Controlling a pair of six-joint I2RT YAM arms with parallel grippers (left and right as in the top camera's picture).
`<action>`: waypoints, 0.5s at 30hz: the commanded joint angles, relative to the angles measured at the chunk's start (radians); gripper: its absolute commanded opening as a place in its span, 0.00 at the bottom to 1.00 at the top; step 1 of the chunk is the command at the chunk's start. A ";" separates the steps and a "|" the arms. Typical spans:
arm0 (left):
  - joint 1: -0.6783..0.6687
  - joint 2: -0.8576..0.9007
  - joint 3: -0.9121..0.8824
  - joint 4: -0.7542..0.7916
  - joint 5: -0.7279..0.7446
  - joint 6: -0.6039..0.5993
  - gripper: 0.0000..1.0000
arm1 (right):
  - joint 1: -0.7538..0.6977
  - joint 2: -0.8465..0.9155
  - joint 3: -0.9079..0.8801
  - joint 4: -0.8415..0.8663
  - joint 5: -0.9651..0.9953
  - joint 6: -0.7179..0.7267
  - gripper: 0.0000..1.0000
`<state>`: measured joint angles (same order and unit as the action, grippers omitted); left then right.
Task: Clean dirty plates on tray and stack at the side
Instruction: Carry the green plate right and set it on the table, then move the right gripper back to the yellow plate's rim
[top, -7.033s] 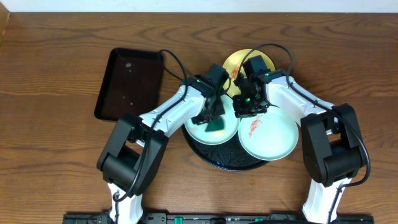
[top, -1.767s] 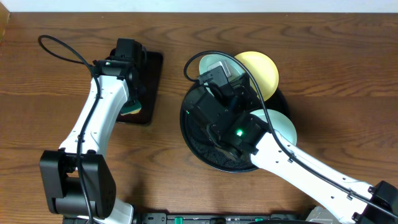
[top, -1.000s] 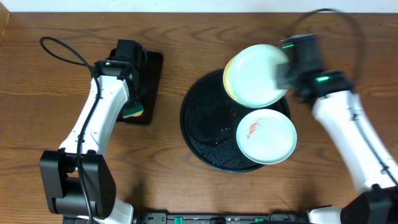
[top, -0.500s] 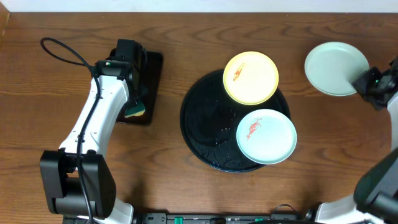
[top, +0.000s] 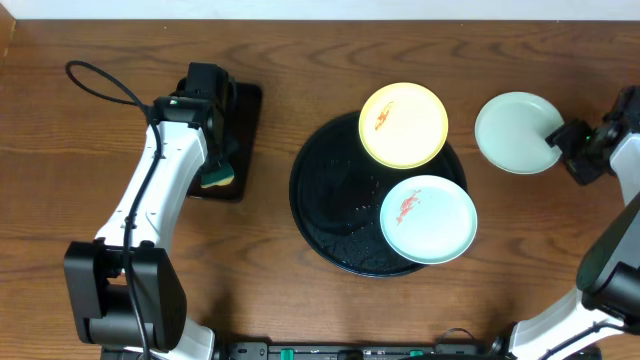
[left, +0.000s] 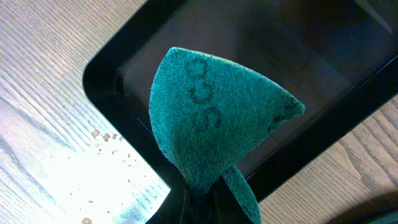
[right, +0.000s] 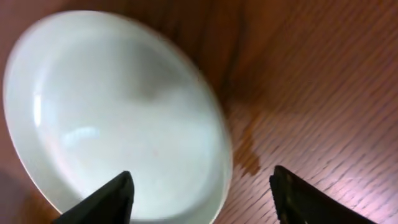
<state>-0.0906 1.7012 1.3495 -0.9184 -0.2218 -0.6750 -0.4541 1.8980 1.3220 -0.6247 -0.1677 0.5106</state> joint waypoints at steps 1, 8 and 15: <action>0.002 0.011 -0.005 0.009 0.007 0.016 0.08 | 0.033 -0.109 0.005 0.004 -0.142 -0.046 0.70; 0.002 0.011 -0.005 0.040 0.088 0.016 0.08 | 0.204 -0.164 0.005 0.004 -0.156 -0.109 0.99; 0.002 0.011 -0.005 0.037 0.088 0.017 0.08 | 0.418 -0.062 0.005 0.013 0.049 -0.108 0.98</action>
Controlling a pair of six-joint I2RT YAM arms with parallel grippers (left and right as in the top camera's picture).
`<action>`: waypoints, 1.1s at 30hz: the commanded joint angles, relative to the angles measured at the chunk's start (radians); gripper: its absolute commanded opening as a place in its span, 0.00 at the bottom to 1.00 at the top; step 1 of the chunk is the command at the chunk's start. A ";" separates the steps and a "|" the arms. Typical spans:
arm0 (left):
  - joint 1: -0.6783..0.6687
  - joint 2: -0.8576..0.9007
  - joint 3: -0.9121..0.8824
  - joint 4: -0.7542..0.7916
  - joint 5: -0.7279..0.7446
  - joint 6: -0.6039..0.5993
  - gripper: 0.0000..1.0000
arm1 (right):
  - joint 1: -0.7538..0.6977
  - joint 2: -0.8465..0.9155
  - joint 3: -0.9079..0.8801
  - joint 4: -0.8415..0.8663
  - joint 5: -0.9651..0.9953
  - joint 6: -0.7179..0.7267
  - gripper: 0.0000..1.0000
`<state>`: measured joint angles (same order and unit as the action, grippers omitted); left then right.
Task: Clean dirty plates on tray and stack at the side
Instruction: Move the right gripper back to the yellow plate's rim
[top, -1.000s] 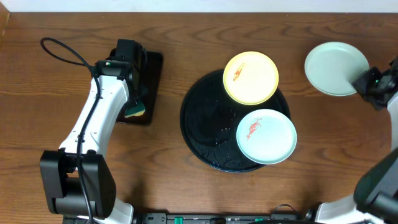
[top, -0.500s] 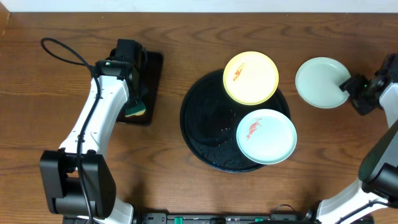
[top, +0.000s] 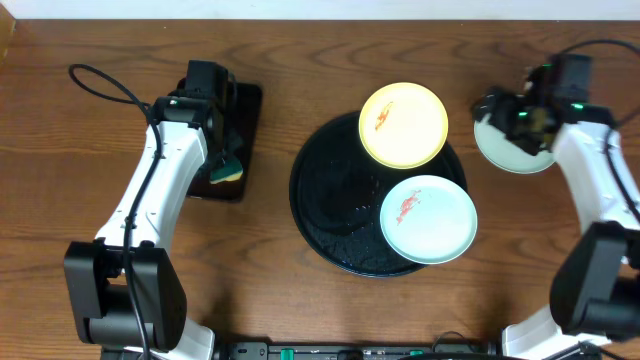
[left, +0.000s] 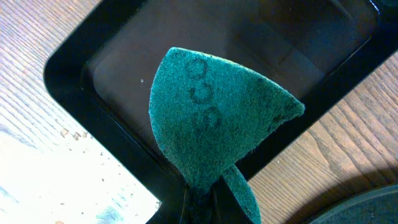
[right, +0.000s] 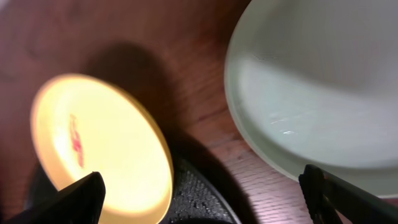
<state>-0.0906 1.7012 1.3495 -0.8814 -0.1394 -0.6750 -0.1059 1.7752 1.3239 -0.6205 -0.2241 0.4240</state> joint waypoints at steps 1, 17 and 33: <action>0.002 0.011 -0.005 0.000 0.005 0.017 0.08 | 0.087 0.074 0.003 0.017 0.115 -0.021 0.95; 0.002 0.011 -0.005 0.005 0.005 0.017 0.08 | 0.220 0.171 0.003 0.031 0.158 0.096 0.61; 0.002 0.011 -0.005 0.009 0.005 0.017 0.08 | 0.257 0.241 0.003 0.053 0.180 0.129 0.06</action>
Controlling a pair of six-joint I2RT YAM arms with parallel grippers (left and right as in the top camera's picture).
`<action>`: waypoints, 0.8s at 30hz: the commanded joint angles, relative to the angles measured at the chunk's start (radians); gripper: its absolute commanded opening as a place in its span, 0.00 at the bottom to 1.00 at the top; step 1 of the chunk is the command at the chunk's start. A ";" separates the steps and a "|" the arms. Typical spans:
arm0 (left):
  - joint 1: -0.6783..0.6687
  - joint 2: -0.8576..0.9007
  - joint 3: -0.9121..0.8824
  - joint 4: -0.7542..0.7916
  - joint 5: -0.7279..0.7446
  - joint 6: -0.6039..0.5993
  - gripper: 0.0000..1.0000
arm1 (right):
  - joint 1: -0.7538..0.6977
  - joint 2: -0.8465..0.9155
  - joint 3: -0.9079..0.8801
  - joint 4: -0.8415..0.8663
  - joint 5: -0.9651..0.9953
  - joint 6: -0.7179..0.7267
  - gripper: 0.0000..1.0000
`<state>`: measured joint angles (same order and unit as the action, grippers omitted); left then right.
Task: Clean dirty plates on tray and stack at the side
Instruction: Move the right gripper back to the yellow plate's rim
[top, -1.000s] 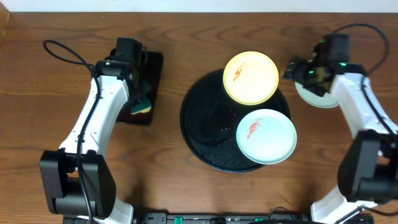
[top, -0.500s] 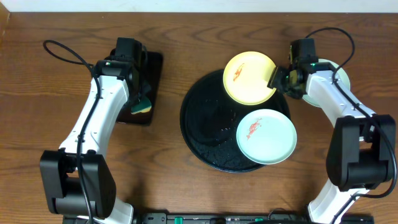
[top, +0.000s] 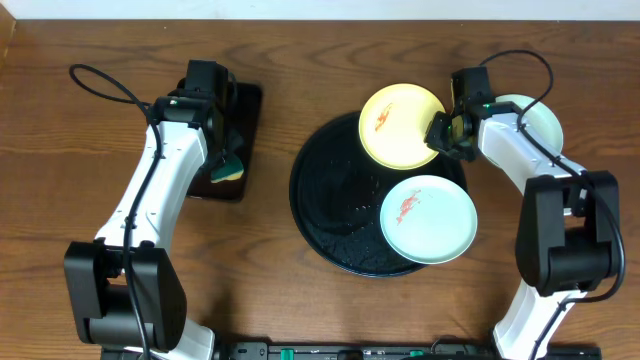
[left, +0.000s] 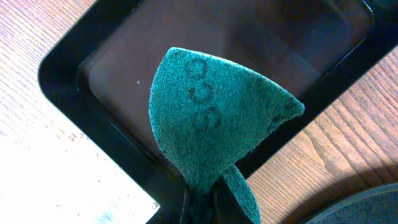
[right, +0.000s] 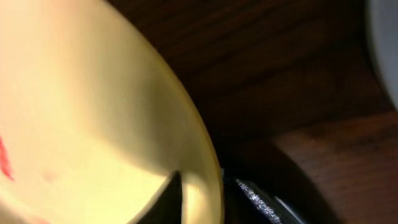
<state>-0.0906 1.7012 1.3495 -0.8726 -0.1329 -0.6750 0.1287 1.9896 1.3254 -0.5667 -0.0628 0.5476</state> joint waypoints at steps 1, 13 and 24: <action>0.002 0.011 -0.005 0.000 -0.002 0.017 0.08 | 0.027 0.026 0.002 -0.001 0.013 0.005 0.02; -0.044 0.011 -0.009 0.008 0.148 0.154 0.08 | 0.143 0.026 0.002 -0.039 -0.088 -0.056 0.01; -0.172 0.011 -0.011 0.008 0.179 0.162 0.08 | 0.193 0.026 0.002 -0.130 -0.126 -0.120 0.01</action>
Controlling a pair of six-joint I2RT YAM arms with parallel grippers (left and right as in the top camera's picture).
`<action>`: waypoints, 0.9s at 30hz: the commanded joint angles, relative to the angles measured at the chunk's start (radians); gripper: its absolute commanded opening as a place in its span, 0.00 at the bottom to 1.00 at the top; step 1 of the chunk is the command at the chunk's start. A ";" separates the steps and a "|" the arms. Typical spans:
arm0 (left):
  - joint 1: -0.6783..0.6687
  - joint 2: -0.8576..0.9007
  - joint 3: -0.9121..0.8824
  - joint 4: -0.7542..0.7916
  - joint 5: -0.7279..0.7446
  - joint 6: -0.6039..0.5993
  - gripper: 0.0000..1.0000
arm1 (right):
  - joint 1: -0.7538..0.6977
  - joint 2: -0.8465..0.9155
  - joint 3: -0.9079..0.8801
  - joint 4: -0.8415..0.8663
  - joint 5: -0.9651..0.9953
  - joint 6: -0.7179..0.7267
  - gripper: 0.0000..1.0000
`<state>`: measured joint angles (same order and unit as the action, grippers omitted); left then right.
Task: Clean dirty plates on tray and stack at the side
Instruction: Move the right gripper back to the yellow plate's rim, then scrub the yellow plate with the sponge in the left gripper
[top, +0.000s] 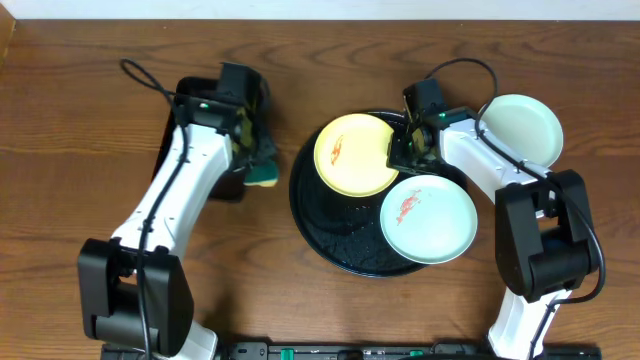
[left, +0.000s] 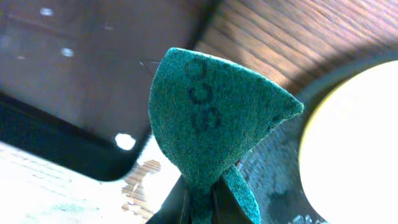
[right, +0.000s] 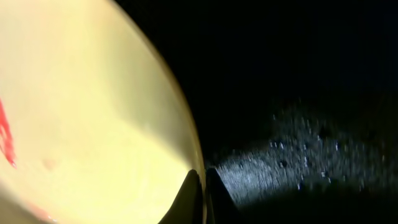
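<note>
A yellow plate (top: 352, 154) with a red smear lies over the upper left of the round black tray (top: 330, 235); my right gripper (top: 398, 150) is shut on its right rim, seen close as the yellow plate (right: 87, 124). A pale blue plate (top: 428, 220) with a red smear sits at the tray's lower right. A clean pale green plate (top: 520, 128) rests on the table at the right. My left gripper (top: 258, 160) is shut on a folded green scouring sponge (left: 211, 118), held between the rectangular tray and the round tray's left edge.
A black rectangular tray (top: 182, 150) lies at the left, partly under my left arm. A cable (top: 145, 78) loops over the table behind it. Bare wooden tabletop (top: 300, 60) surrounds the trays.
My right gripper has moved the yellow plate from the tray's upper right rim to its upper left. My left gripper with the sponge has left the rectangular tray and now sits near the round tray.
My right gripper stood open at the pale green plate on the right table. It then came toward the yellow plate and closed on its rim. My left held the sponge over the rectangular tray throughout, and now both have come toward the round tray's left part.
</note>
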<state>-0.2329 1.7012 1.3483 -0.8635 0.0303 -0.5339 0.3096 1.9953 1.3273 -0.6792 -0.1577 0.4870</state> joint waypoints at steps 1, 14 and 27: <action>-0.042 0.011 -0.010 -0.002 0.015 0.018 0.08 | 0.012 0.021 0.000 -0.023 -0.063 -0.081 0.01; -0.228 0.027 -0.038 0.115 0.043 -0.161 0.08 | 0.013 0.021 0.000 -0.073 -0.111 -0.126 0.01; -0.330 0.204 -0.040 0.343 0.129 -0.307 0.08 | 0.045 0.021 0.000 -0.077 -0.078 -0.145 0.01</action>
<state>-0.5552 1.8587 1.3155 -0.5617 0.1005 -0.7944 0.3264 1.9965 1.3273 -0.7517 -0.2558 0.3695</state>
